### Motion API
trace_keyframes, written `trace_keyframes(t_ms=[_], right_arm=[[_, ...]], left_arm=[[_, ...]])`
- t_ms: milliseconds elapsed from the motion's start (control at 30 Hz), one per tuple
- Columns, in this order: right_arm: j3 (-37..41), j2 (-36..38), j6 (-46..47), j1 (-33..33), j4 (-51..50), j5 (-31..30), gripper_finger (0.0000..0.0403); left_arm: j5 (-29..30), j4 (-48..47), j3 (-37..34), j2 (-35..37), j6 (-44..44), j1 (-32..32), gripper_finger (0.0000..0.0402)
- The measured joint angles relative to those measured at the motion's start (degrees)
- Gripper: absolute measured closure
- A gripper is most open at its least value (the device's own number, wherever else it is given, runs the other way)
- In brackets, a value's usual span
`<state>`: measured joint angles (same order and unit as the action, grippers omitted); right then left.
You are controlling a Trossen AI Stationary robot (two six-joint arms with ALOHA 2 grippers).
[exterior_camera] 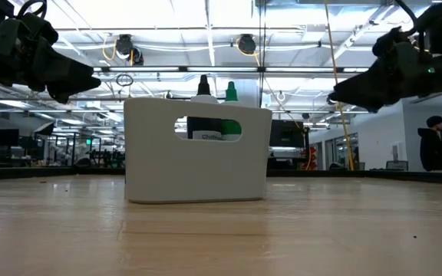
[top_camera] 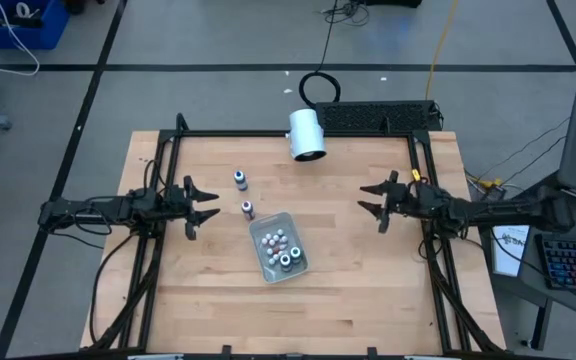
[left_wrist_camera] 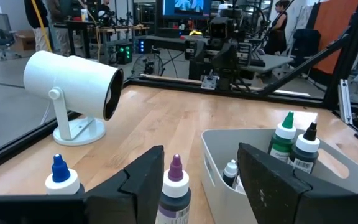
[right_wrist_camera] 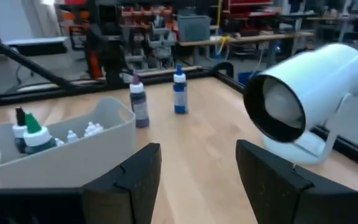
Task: Pick & Place food coloring
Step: Put the large blue food coloring bottle into the gray bin
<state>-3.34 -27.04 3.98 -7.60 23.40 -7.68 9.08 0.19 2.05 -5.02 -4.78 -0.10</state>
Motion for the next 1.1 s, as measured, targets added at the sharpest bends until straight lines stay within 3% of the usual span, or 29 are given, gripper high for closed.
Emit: trace_keyframes(t_ms=[200,367,733,900,1100], right_arm=[[0.33,1.91,-2.87,-6.8,-0.48,12.87,0.0207],[0.4,2.94,-3.19,-10.58,0.21,13.75,0.0207],[0.51,2.88,-3.16,-10.99,1.86,13.7,0.0207],[0.55,2.88,-3.16,-10.99,1.86,13.7,0.0206],[0.57,2.88,-3.16,-10.96,1.86,13.7,0.0206]], left_arm=[[-0.02,3.89,0.0,0.0,-0.48,0.02,0.0194],[-0.02,6.11,0.0,-0.02,-3.33,0.0,0.0194],[0.48,4.71,0.0,-0.23,-6.54,0.0,0.0194],[10.77,-0.98,2.02,-2.1,-15.8,1.15,0.0195],[17.61,-9.5,10.89,-14.86,-17.27,4.98,0.0195]])
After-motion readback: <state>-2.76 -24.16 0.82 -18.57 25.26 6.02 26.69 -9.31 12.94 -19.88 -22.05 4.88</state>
